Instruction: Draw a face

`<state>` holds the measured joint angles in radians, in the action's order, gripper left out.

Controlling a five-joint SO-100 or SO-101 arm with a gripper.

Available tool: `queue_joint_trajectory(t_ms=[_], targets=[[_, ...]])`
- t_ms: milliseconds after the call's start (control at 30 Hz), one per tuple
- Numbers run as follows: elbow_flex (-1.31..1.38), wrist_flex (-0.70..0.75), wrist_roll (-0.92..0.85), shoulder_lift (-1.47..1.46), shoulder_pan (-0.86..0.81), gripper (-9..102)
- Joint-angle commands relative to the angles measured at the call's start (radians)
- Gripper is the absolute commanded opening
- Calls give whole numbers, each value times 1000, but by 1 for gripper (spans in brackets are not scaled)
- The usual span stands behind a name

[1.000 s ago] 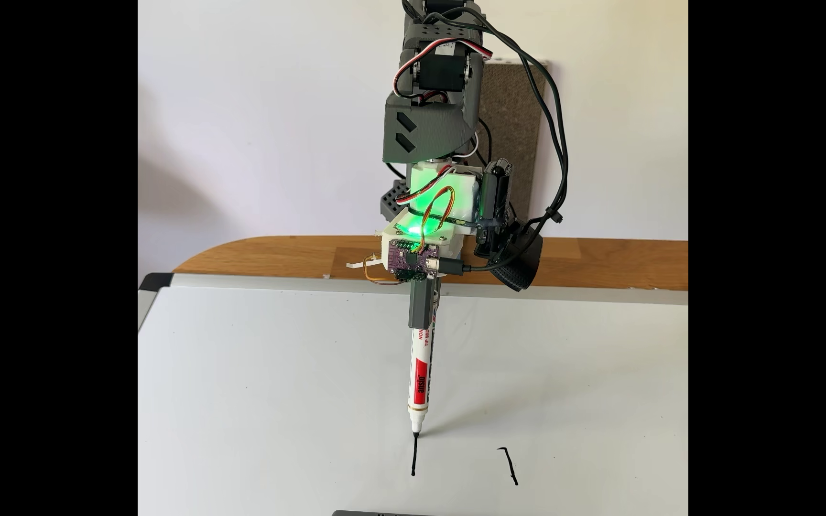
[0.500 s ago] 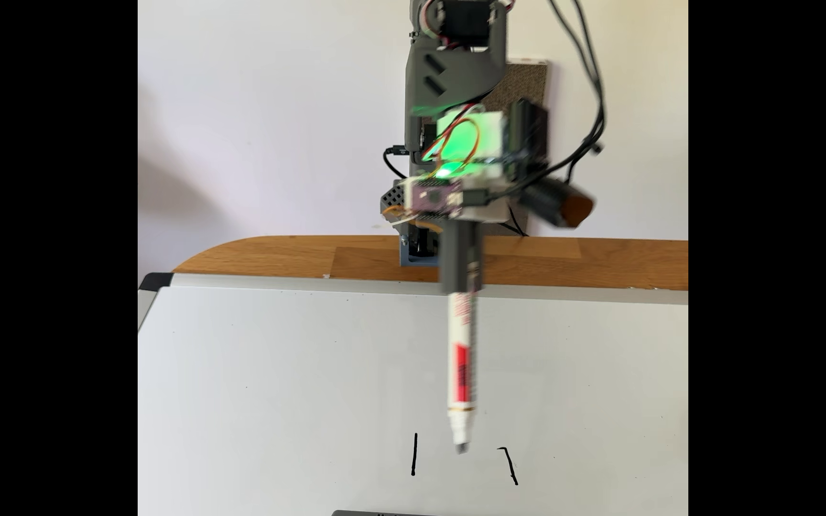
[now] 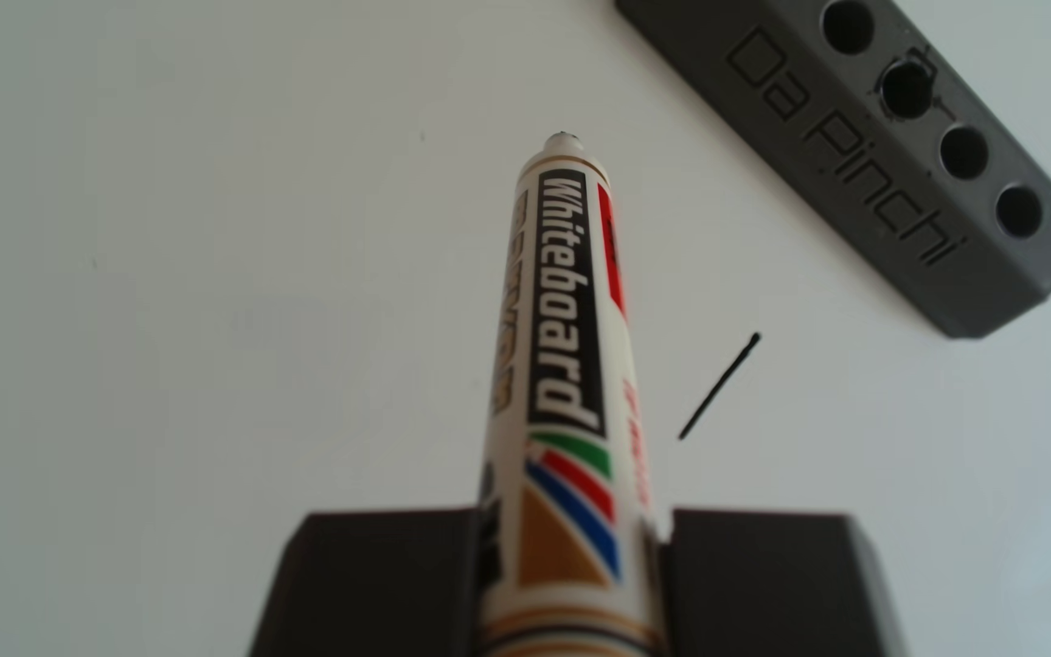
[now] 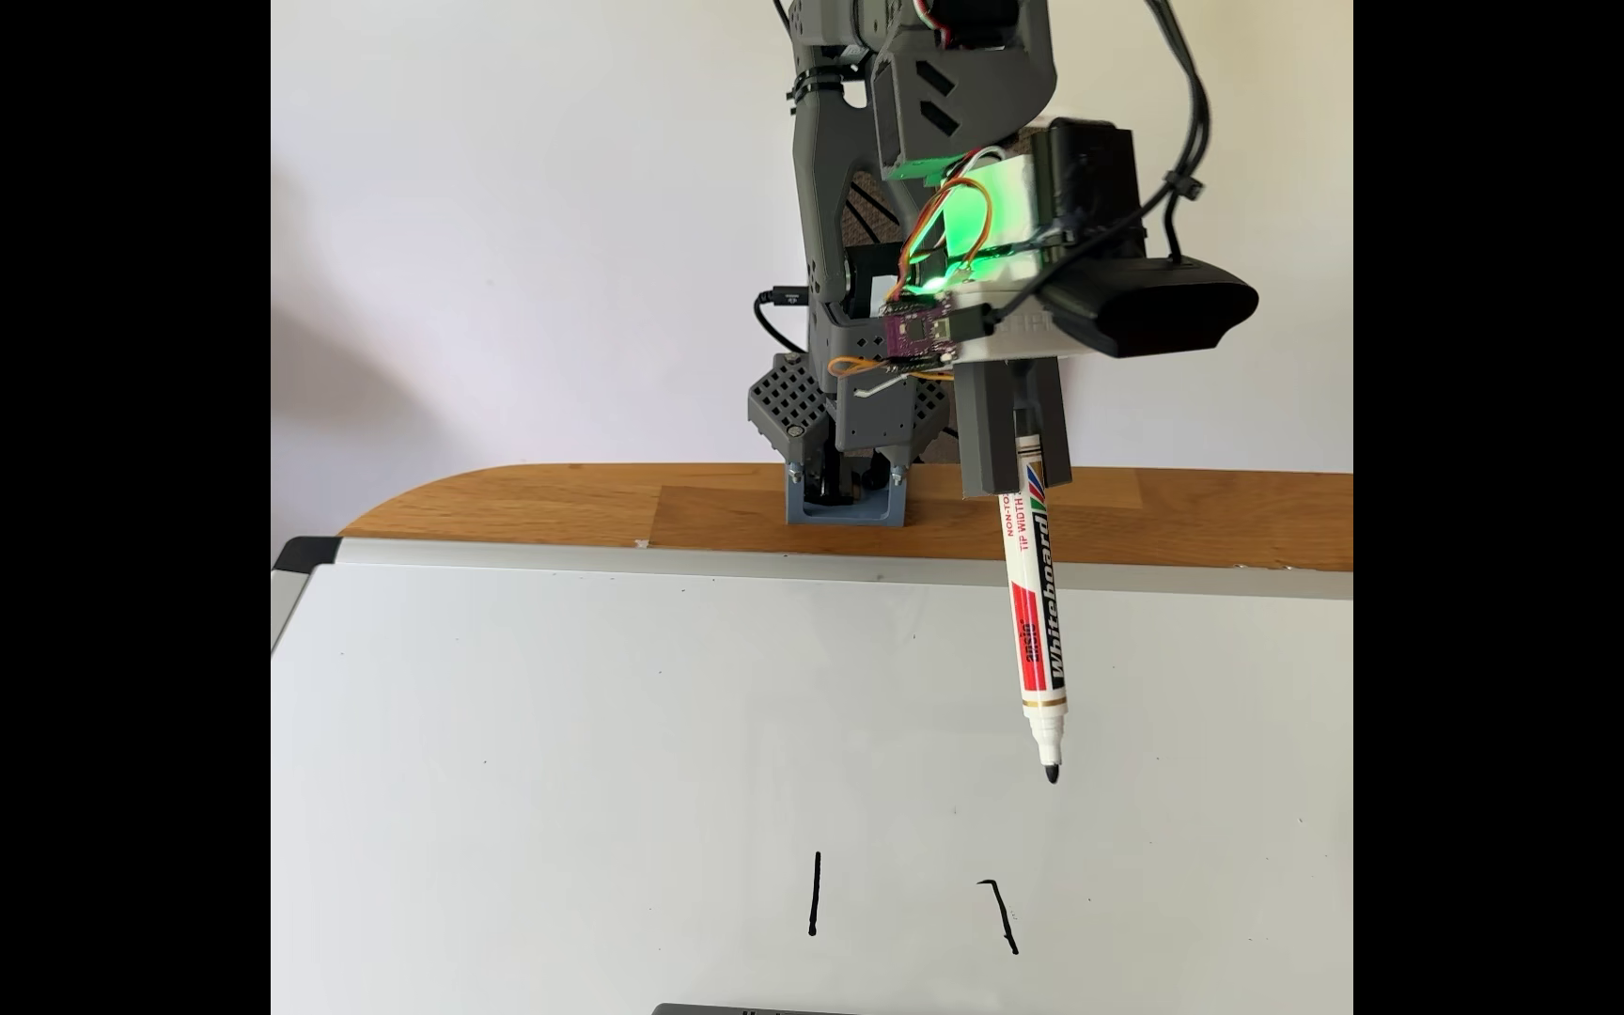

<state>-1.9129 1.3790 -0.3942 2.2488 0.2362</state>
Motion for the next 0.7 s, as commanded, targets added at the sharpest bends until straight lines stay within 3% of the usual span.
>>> queue_joint_trajectory(t_ms=[0, 333, 500, 667], targets=[[-48, -61, 181, 91, 26, -1], [-199, -69, 469, 109, 173, -1], [-244, -77, 495, 117, 190, -1], [-249, -186, 494, 115, 179, -1]])
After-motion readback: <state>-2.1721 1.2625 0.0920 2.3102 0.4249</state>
